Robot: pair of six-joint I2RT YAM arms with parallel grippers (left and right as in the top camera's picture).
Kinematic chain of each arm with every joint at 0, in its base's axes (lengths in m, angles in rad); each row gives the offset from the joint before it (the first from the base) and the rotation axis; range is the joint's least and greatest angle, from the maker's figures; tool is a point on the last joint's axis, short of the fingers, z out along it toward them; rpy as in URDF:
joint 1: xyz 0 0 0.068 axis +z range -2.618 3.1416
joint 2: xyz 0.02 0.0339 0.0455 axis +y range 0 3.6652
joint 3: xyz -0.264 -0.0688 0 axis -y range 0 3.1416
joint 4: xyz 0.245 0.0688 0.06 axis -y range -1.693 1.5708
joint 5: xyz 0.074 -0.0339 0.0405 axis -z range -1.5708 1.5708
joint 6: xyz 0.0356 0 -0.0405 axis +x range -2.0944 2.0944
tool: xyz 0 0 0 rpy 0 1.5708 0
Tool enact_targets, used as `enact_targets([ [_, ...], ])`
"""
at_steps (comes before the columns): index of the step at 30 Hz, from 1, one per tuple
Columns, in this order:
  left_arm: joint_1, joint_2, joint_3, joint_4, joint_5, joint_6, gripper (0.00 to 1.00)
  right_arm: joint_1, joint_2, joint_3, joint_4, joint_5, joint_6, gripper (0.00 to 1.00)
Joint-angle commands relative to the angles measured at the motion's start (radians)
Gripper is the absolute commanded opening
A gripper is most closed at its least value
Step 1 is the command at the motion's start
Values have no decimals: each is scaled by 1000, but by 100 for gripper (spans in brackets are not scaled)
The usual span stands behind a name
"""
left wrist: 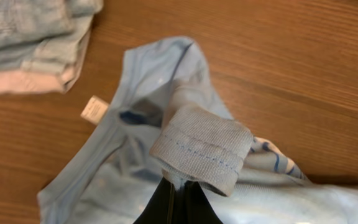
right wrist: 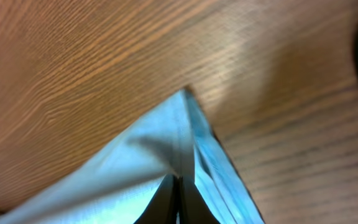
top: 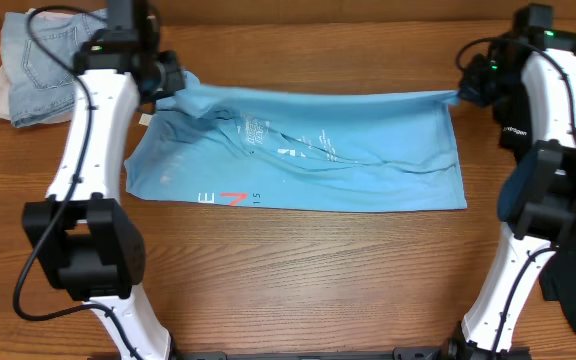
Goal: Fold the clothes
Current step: 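Lift the back edge with both grippers and fold it toward the front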
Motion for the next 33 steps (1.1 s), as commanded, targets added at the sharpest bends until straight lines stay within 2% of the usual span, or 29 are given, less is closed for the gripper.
enact_targets([
  [1, 14, -19, 14, -17, 77, 3, 4, -47, -7, 39, -18, -123, 11, 4],
  [10, -7, -19, 14, -85, 99, 40, 4, -71, -76, 39, -103, -139, -1, 4],
  [15, -5, -35, 14, -153, 198, 41, 4, -71, -151, 39, -151, -110, -32, 4],
  [21, -5, -68, 14, -212, 193, 85, 4, -69, -227, 39, -247, -31, -32, 4],
  [33, 5, -114, 14, -377, 2, 63, 4, -46, -246, 14, -435, -34, -62, 4],
])
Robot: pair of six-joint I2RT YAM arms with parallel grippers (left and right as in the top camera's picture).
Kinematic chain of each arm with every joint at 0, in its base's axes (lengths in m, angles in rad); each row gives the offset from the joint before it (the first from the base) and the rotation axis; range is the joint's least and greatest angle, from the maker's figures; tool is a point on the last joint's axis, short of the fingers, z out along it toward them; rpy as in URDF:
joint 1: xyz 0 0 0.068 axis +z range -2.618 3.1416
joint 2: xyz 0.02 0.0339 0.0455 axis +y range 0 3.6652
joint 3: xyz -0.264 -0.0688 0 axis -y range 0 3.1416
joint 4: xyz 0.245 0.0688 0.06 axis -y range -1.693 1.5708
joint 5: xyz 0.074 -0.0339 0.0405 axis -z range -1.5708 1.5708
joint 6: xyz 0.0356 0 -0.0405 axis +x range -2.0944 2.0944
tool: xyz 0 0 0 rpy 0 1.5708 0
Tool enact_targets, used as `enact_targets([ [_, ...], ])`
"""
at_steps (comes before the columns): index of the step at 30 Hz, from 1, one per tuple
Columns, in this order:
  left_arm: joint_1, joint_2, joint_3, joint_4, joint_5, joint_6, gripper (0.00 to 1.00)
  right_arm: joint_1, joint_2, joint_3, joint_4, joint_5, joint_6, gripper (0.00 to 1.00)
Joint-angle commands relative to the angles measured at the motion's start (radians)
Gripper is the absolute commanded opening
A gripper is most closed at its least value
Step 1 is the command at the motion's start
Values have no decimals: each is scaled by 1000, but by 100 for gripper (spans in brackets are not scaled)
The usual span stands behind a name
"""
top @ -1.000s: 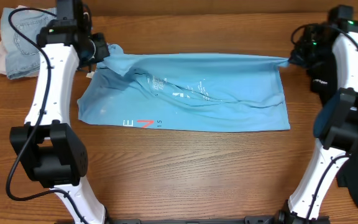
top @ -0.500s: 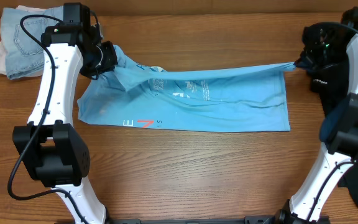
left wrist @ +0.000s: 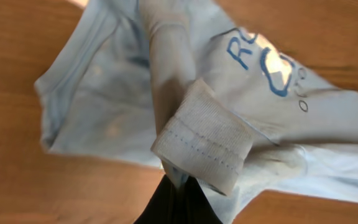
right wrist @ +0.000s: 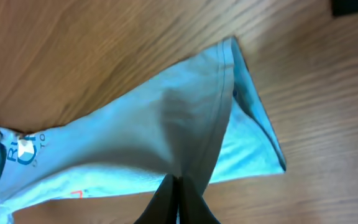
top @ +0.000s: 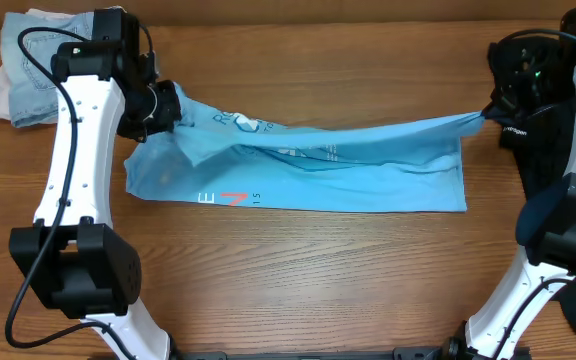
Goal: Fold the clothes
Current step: 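Lift the back edge with both grippers and fold it toward the front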
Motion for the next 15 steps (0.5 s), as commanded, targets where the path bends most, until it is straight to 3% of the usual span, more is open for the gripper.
enact_targets([
  [1, 10, -25, 14, -20, -79, 8, 4, 6, -40, 0, -21, 10, -7, 4],
  [5, 13, -25, 14, -17, -82, 8, 4, 28, -62, 0, -39, 75, 20, 4],
  [9, 13, -24, 13, -9, -89, 19, 4, 72, -63, -14, -60, 256, 135, 4],
  [15, 12, -21, -39, 9, -85, 19, 4, 124, -63, -65, -29, 267, 182, 4],
])
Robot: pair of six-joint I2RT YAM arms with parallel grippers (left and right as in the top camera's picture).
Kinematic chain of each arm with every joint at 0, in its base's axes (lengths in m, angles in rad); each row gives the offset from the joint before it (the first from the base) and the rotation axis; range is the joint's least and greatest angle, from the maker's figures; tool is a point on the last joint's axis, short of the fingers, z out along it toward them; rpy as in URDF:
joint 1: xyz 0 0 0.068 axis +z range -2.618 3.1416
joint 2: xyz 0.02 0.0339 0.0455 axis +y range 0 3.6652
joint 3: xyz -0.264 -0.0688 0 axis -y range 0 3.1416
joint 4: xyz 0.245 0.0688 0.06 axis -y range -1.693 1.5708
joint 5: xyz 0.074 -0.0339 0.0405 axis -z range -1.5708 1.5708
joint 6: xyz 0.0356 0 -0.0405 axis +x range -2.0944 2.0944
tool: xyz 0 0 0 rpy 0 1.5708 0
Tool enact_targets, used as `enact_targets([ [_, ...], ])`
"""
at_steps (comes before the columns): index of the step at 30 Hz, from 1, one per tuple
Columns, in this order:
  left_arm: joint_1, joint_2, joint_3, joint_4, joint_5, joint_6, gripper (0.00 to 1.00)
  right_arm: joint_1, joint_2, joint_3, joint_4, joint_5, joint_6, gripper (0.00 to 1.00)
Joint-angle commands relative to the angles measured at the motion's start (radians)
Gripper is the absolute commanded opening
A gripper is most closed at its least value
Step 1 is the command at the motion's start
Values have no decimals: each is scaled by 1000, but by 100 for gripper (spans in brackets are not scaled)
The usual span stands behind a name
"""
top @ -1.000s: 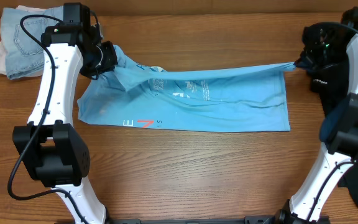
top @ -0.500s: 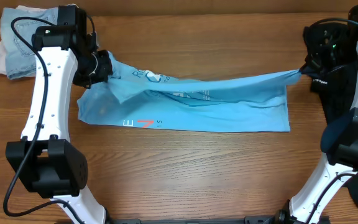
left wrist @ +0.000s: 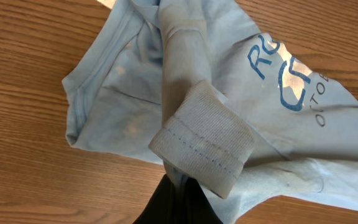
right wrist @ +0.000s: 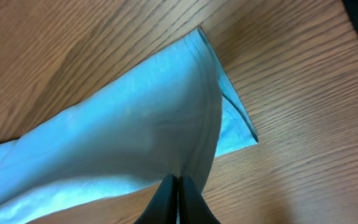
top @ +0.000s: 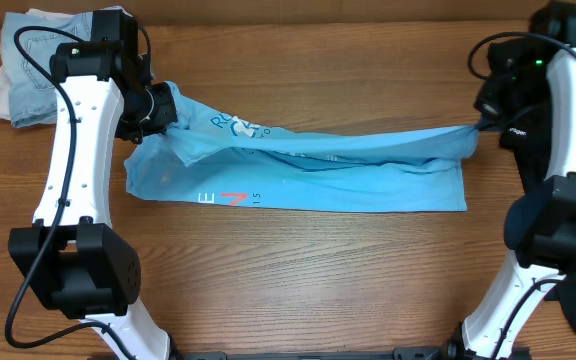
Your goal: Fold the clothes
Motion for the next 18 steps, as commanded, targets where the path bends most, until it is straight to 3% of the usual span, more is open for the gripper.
enact_targets([
  [1, 6, -21, -54, 21, -21, 18, 4, 32, -37, -47, 16, 54, 55, 4],
  [9, 13, -20, -211, 122, -21, 18, 20, 60, -37, -150, 54, 66, 55, 4],
  [10, 13, -19, -224, 124, -22, 19, 27, 58, -37, -156, 54, 69, 55, 4],
  [13, 13, -19, -249, 132, -23, 42, 85, 55, -37, -157, 37, 96, 54, 4],
  [14, 13, -19, -251, 132, -23, 42, 88, 55, -37, -157, 27, 107, 54, 4],
  [18, 13, -19, -241, 154, -21, 41, 89, 55, -37, -156, -2, 114, 53, 22],
])
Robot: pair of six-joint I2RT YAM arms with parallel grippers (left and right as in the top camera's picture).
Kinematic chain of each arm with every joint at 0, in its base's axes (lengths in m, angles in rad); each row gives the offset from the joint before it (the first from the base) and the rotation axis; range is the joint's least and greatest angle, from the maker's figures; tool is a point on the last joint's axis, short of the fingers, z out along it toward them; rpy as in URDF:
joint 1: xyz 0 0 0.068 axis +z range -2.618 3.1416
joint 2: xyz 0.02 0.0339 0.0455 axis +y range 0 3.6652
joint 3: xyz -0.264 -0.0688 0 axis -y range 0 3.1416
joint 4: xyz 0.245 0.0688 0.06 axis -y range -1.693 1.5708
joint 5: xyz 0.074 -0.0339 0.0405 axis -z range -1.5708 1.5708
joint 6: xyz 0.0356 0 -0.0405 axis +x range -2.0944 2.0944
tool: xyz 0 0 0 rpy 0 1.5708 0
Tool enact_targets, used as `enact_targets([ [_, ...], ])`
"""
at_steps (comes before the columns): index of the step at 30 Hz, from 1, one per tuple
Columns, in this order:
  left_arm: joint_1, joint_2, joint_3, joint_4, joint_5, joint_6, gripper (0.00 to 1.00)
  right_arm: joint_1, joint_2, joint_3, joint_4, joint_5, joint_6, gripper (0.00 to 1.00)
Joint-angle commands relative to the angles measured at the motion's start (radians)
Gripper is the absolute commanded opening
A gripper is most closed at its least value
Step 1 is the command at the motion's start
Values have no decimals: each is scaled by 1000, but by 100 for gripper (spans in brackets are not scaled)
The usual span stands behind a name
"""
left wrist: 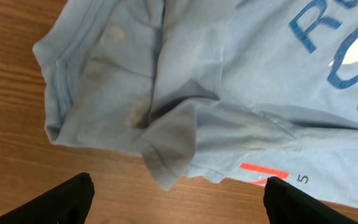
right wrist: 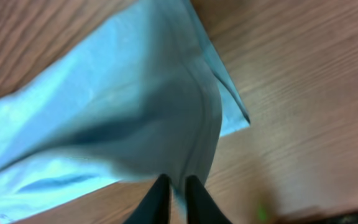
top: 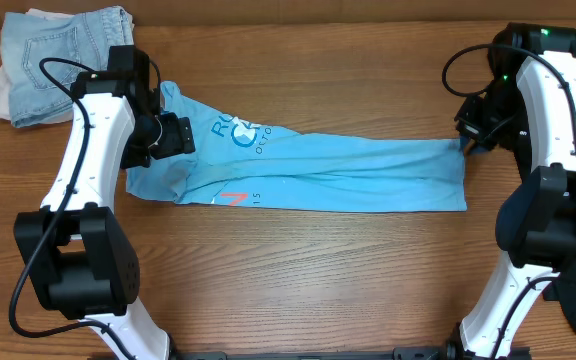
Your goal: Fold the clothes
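Observation:
A light-blue T-shirt (top: 348, 175) lies stretched left to right across the wooden table (top: 298, 280), folded lengthwise into a long band with its print on top. My left gripper (top: 173, 135) hangs wide open just above the shirt's collar end. In the left wrist view, a loose sleeve (left wrist: 166, 140) lies below the empty left gripper (left wrist: 179, 194). My right gripper (top: 465, 138) is at the shirt's right end. Its fingers (right wrist: 160, 199) are parted a little, with the shirt's hem (right wrist: 197, 118) still between them.
A pile of jeans and pale clothes (top: 48, 50) lies at the back left corner. A dark garment sits off the table's right front edge.
The left gripper has opened and let go of the sleeve cuff, which now lies on the shirt. The right gripper has lowered the right end, and its fingers have parted slightly.
Both grippers first held the shirt's back edge at its two ends, near the table's far side. Then they held that edge lifted and stretched over the shirt. Now it lies forward over the front half, and the left gripper has released.

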Motion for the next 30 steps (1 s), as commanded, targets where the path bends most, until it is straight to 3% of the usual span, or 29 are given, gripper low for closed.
enact_targets([
  [1, 5, -18, 10, 21, -6, 17, 87, -4, -37, -2, -7, 32, -1, 31],
  [2, 5, -18, 16, 26, -2, 18, 87, -4, -37, -2, -11, 37, -1, 52],
  [3, 4, -18, 22, 30, 6, 17, 86, -4, -37, -2, -15, 46, -1, 100],
  [8, -2, -17, 29, 81, 106, 37, 76, -4, -37, -2, -24, 61, -16, 100],
  [10, -11, -16, 29, 106, 137, 54, 64, -3, -37, -2, -16, 61, -16, 100],
  [12, -31, -11, 29, 129, 151, 58, 44, 3, -37, -3, 3, 60, -20, 100],
  [14, -54, 0, 29, 141, 153, 59, 33, 11, -37, -3, 22, 61, -20, 100],
  [19, -124, 85, 29, 138, 156, 59, 33, 55, -37, -3, 33, 37, -39, 100],
  [23, -167, 187, 29, 155, 158, 59, 34, 104, -37, -3, 40, -43, -146, 100],
  [30, -132, 270, 29, 154, 142, 47, 33, 174, -37, -26, 57, -35, -148, 99],
])
